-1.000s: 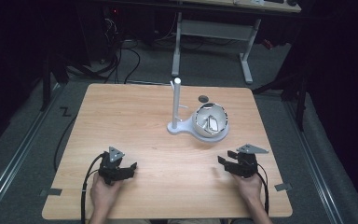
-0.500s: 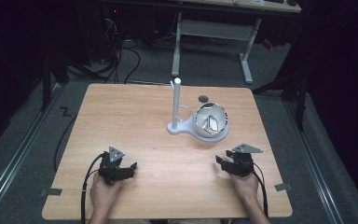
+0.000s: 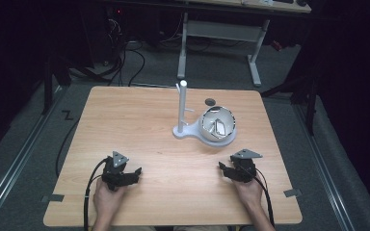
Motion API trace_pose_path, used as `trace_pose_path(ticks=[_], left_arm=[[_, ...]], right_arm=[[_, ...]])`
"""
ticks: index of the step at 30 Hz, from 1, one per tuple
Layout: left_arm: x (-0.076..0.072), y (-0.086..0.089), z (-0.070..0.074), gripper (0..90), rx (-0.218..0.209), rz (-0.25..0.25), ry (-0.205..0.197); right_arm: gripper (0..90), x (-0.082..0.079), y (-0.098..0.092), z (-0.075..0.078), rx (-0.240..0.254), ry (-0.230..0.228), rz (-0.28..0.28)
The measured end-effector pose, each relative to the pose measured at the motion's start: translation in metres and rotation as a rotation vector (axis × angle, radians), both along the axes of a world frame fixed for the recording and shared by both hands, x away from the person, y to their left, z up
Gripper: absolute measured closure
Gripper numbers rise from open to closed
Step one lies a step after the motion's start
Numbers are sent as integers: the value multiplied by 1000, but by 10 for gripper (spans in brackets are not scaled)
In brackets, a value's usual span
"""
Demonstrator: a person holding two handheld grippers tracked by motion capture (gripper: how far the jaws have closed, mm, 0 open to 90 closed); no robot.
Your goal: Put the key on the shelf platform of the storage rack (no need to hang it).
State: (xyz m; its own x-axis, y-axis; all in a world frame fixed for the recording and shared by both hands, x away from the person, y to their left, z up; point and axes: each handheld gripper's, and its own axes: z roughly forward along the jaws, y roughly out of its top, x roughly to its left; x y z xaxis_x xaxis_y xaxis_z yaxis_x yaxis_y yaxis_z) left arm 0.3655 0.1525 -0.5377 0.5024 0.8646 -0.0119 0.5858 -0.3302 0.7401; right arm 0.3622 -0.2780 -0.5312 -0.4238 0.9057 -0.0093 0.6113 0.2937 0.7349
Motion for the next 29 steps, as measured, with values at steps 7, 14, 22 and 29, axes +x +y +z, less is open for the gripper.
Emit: trace_pose_path(ticks=[7, 14, 22, 29], left_arm=[[0, 0, 0, 230, -1, 1, -1], [0, 0, 0, 230, -3, -1, 1], [0, 0, 0, 229, -1, -1, 1], [0, 0, 0, 230, -2, -1, 1]], right_arm=[[399, 0, 2, 0, -13, 5, 2], [394, -1, 2, 0, -13, 6, 0], [380, -2, 3, 0, -16, 6, -13], [377, -2, 3, 0, -16, 7, -12]])
